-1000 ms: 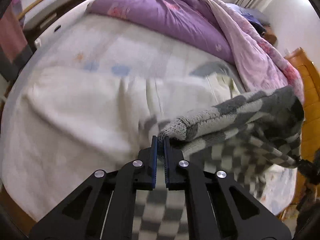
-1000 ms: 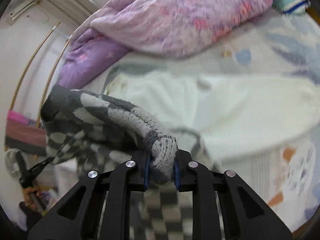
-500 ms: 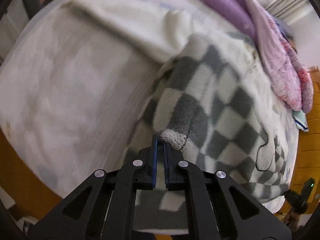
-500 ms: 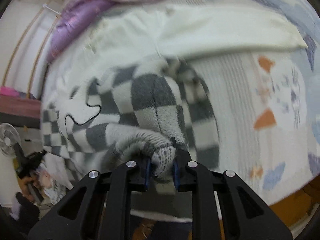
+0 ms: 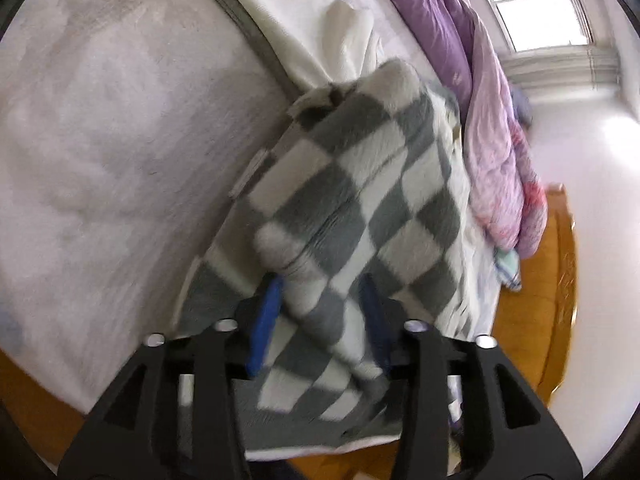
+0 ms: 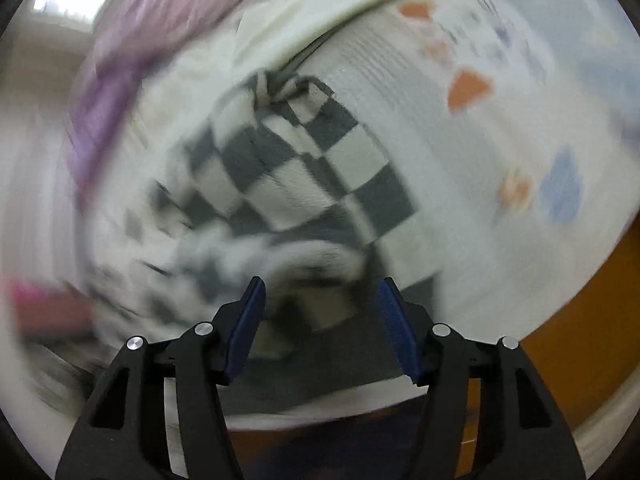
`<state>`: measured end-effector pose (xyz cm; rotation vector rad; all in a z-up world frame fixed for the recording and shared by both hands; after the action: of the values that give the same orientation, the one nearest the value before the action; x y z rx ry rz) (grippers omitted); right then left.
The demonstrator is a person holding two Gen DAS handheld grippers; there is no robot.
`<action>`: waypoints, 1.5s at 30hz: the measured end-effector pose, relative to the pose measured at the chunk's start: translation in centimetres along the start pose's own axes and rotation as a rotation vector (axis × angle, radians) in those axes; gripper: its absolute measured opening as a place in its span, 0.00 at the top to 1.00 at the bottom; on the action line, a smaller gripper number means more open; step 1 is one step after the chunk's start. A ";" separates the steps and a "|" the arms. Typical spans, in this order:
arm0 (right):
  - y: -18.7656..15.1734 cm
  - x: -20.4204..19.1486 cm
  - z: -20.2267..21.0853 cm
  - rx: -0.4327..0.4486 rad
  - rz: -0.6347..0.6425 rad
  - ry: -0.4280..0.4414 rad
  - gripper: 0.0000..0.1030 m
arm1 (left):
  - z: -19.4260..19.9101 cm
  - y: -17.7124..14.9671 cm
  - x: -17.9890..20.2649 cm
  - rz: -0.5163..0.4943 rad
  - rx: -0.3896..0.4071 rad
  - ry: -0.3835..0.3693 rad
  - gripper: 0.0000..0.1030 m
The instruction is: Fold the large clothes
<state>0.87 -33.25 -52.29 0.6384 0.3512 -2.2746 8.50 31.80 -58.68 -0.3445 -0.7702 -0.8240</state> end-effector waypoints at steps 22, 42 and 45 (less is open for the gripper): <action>2.6 -3.1 0.5 -0.002 0.055 0.022 0.88 | 6.2 -4.8 1.8 0.034 -0.043 0.036 0.92; -0.4 0.5 -4.3 -0.124 0.230 -0.372 0.71 | 2.9 -7.5 -4.1 0.018 -0.227 0.243 0.61; -0.3 -0.7 -2.2 -0.098 0.322 -0.528 0.69 | 4.7 -7.2 -2.2 -0.051 -0.188 0.271 0.52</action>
<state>1.83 -31.70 -53.73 0.0246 0.0897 -2.0041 -0.23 30.95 -57.16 -0.3721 -0.4518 -0.9711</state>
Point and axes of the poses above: each gripper's, at about its wrist camera, not at the fingertips, and z roughly against the way its jaws point, x to its right, y to its top, the point moved 3 cm from there along -z, roughly the way its jaws point, and after that the axes turned 4 degrees about -y, right-handed, at the moved point
